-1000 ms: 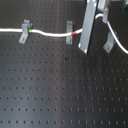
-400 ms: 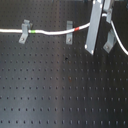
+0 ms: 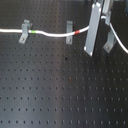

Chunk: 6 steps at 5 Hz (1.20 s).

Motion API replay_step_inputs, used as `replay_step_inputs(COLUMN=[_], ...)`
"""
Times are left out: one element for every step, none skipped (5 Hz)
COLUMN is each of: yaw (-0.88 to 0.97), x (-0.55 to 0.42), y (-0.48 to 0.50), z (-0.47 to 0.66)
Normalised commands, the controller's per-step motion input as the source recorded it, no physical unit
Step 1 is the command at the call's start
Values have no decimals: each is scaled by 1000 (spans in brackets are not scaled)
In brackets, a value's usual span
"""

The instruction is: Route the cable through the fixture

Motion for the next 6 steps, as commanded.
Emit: replay_step_inputs(yaw=[140, 0, -17, -29, 0, 0], x=[-197, -143, -60, -37, -70, -228], y=[149, 107, 50, 41, 22, -34], z=[190, 335, 496, 332, 213, 344])
